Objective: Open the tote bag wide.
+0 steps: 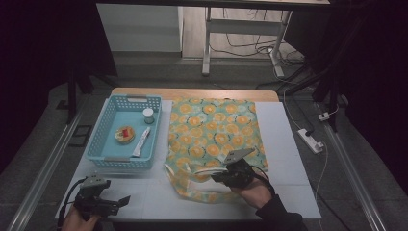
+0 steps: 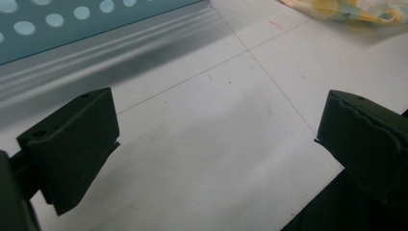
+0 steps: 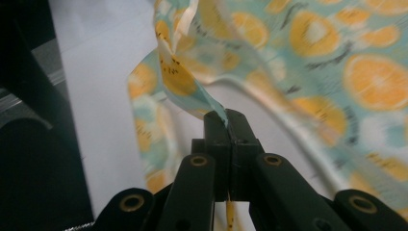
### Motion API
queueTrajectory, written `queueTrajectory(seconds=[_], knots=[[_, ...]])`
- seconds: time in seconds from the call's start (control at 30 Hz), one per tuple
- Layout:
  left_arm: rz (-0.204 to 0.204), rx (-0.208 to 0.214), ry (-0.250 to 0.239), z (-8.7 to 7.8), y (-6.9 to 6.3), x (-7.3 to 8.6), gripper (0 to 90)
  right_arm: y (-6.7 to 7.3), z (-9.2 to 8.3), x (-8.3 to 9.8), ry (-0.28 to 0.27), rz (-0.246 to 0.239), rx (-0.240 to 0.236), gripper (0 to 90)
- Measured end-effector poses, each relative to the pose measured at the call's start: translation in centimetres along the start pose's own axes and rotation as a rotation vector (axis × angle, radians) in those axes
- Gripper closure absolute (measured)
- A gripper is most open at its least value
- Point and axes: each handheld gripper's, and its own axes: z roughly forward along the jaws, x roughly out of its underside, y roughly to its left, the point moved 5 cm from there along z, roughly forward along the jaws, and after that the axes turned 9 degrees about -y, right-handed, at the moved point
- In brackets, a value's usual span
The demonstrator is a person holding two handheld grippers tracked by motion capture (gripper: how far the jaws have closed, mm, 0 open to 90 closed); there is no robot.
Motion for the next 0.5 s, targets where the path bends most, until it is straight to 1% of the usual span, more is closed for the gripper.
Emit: queueTrajectory(seconds=[0.1, 0.27, 0.3, 0.33, 0.37, 0.4, 0.43, 0.47, 0.5], knots=[[0.000, -0.001, -0.002, 0.0, 0.0, 0.0, 1.3, -1.1, -0.2, -0.9, -0.017, -0.010, 0.022, 88.8], [-0.001, 0.001, -0.004, 0.0, 0.0, 0.0, 1.3, -3.1, -0.1, -2.7, -0.043, 0.000, 0.047, 88.9], [-0.002, 0.001, -0.005, 0.0, 0.0, 0.0, 1.3, -3.1, -0.1, -2.7, -0.043, 0.000, 0.047, 88.9], [-0.002, 0.003, -0.003, -0.1, 0.1, 0.0, 1.3, -4.0, 0.1, -3.2, -0.047, 0.011, 0.049, 88.9], [-0.003, 0.004, -0.004, -0.1, 0.1, 0.0, 1.3, -4.5, 0.2, -3.4, -0.049, 0.016, 0.050, 89.0], [-0.004, 0.005, -0.004, -0.1, 0.1, 0.0, 1.3, -4.5, 0.2, -3.4, -0.049, 0.016, 0.050, 89.0], [-0.005, 0.005, -0.006, -0.1, 0.1, 0.0, 1.3, -4.9, 0.4, -3.7, -0.050, 0.025, 0.052, 88.9], [-0.006, 0.006, -0.006, -0.1, 0.1, 0.0, 1.3, -5.8, 0.6, -4.1, -0.049, 0.040, 0.057, 88.9], [-0.007, 0.007, -0.005, -0.1, 0.1, 0.0, 1.3, -6.2, 0.8, -4.3, -0.047, 0.048, 0.061, 88.9]])
